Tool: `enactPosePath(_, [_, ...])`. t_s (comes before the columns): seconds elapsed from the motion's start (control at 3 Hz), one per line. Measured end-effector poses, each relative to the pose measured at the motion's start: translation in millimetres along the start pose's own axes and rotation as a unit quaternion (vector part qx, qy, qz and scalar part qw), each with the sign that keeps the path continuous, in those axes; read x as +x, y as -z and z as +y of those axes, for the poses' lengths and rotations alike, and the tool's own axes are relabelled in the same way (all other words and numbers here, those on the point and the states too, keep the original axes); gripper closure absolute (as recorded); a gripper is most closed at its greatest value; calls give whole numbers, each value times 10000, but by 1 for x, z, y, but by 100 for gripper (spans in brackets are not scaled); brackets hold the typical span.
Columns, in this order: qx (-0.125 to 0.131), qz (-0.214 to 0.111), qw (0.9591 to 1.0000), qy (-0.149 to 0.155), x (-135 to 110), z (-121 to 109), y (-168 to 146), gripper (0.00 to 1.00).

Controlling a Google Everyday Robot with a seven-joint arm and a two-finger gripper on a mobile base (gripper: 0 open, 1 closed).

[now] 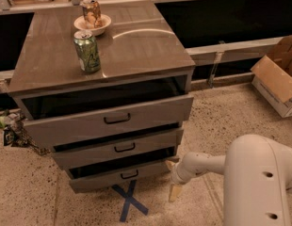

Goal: Open bottom drawer

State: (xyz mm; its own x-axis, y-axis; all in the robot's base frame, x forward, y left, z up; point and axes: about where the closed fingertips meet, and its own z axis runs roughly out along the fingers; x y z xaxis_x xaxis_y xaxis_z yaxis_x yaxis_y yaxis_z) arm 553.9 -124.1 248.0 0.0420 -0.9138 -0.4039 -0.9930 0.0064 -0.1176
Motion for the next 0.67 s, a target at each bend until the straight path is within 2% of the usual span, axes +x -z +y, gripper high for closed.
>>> enactPosePath(0.33, [-139,-21,9999,-31,5,-7,-26,0])
enactPosePath(0.67, [-104,-108,9998,133,2,-31,-41,0])
